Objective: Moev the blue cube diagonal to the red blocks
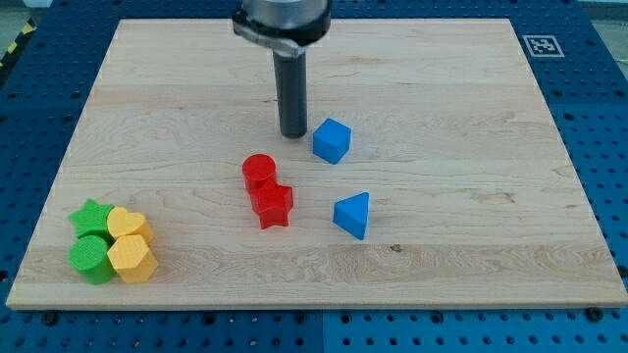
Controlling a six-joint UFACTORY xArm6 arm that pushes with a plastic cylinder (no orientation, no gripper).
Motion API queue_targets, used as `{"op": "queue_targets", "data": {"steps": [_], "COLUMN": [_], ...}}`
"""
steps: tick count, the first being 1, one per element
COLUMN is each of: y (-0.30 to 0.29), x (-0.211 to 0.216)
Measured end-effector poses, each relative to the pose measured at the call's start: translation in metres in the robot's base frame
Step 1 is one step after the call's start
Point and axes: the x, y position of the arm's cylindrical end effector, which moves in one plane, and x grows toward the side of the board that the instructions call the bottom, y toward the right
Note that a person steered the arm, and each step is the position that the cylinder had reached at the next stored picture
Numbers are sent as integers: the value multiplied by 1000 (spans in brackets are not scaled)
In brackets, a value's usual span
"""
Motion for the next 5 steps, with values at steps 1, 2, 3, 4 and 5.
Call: {"op": "queue_targets", "data": {"steps": [1,2,3,4,5], "y": [28,46,-3,-21,7], "x": [-4,-4,-8,5,42]}}
